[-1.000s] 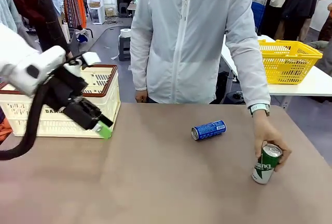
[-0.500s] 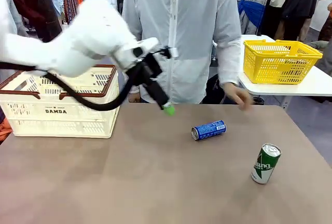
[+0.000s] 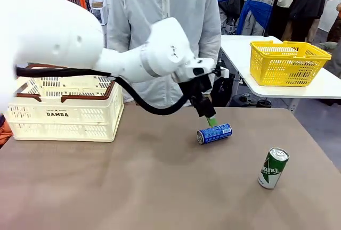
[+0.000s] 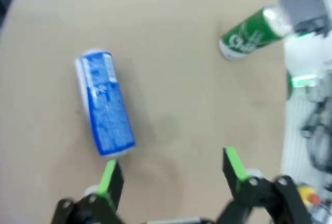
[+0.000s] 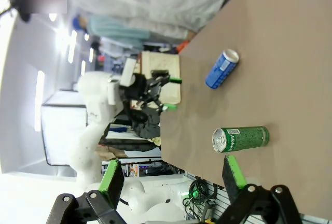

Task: Place the drinks into the Shopping basket.
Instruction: Pick up one drink and place it into the Shopping basket.

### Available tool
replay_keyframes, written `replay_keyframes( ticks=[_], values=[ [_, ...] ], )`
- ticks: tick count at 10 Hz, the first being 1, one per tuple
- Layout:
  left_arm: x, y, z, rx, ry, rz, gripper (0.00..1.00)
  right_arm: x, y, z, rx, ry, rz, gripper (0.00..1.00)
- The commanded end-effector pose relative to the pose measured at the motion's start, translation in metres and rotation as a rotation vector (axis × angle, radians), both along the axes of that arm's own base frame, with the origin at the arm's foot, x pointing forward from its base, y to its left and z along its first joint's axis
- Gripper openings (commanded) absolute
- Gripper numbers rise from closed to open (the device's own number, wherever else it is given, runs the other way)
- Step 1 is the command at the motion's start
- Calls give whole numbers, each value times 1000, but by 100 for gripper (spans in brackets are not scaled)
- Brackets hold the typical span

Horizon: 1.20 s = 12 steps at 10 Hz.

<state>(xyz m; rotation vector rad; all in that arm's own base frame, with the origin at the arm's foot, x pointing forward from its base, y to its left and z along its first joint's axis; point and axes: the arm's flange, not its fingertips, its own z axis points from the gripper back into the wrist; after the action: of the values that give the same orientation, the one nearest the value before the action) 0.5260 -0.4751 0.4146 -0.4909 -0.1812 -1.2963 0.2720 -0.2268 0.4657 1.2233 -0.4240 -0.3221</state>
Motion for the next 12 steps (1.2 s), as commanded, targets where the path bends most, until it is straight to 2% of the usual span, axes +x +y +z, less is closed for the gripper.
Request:
replay_keyframes(
  ticks=[1, 2, 5, 6, 8, 10, 12],
  values=[
    [33, -37, -7, 44, -42, -59, 100, 1, -1, 3, 13, -31, -4, 100],
    [46, -53, -23, 84, -47, -61, 100, 1, -1, 3, 13, -31, -4, 100],
    [58, -84, -62, 227, -190, 1, 100, 1, -1, 3, 13, -31, -4, 100],
    [58, -90, -68, 234, -161, -30, 100, 1, -1, 3, 13, -31, -4, 100],
    [59, -98, -84, 270, -152, -39, 100, 1, -1, 3, 13, -31, -4, 100],
    [62, -100, -95, 287, -187, -34, 100, 1, -1, 3, 13, -31, -4, 100],
    [65, -101, -102, 290, -186, -39, 100, 1, -1, 3, 13, -31, -4, 100]
  ],
)
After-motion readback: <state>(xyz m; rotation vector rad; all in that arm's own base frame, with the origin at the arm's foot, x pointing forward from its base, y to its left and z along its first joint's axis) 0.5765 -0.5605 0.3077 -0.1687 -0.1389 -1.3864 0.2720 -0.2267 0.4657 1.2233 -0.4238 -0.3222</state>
